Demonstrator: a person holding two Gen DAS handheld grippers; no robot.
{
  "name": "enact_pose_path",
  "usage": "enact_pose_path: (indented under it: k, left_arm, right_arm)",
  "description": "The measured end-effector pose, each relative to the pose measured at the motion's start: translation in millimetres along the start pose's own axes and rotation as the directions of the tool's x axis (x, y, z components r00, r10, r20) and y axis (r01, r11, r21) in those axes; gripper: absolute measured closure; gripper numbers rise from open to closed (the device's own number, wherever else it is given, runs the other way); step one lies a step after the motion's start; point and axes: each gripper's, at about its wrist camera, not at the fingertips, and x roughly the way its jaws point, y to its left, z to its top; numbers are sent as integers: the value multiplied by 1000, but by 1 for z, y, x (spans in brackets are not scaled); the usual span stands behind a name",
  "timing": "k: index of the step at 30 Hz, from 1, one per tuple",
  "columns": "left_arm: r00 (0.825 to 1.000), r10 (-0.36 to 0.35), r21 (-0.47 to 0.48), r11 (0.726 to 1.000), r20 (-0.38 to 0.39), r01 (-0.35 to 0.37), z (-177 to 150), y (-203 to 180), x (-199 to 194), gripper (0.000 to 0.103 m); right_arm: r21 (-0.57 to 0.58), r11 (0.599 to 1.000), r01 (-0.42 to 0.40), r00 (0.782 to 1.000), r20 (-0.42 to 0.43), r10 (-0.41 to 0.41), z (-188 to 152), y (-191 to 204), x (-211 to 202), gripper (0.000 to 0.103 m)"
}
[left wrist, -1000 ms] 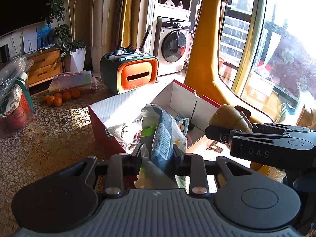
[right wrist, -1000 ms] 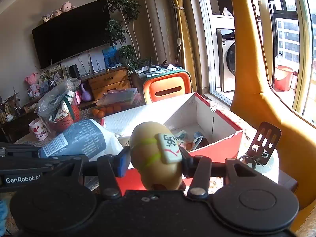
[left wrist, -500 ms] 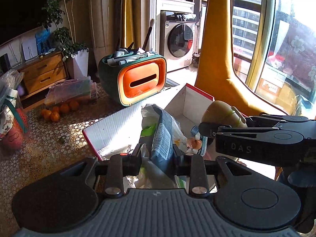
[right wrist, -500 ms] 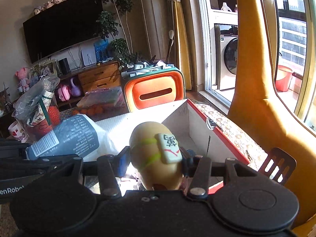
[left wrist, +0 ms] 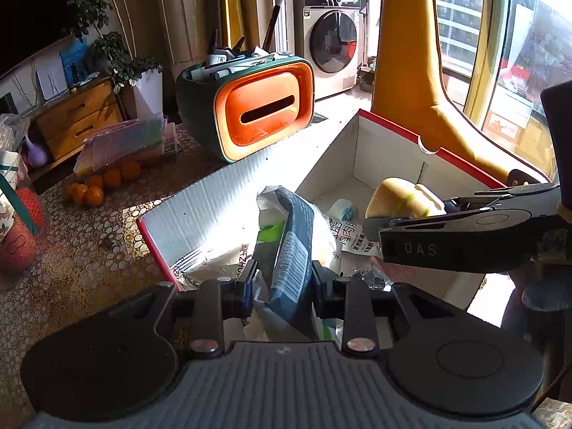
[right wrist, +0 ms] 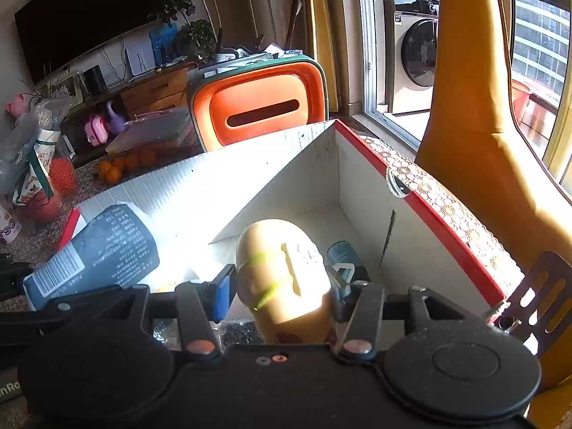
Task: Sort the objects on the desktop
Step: 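Lower the wipes pack and pear toy into the red box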
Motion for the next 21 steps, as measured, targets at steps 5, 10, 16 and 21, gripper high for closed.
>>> enact_pose_path:
  k: [5, 10, 16, 21]
  left_arm:
    - [1000, -16, -1, 1000, -26, 16, -3, 1, 7, 74]
    - [999, -32, 7, 999, -40, 32, -4, -1, 11, 74]
    - [997, -50, 23, 998, -51, 52, -3, -3, 11, 74]
    - [996, -76, 25, 997, -45, 77, -5, -4, 7, 54]
  right_arm:
    - [-15, 1000, 4, 1000, -31, -4, -2, 2, 6, 52]
    - [-32, 999, 15, 998, -55, -16, -6, 3, 8, 51]
    - [-50, 998, 22, 997, -75, -26, -7, 3, 10, 49]
    - [-45, 999, 21, 998, -64, -24, -3, 4, 6, 41]
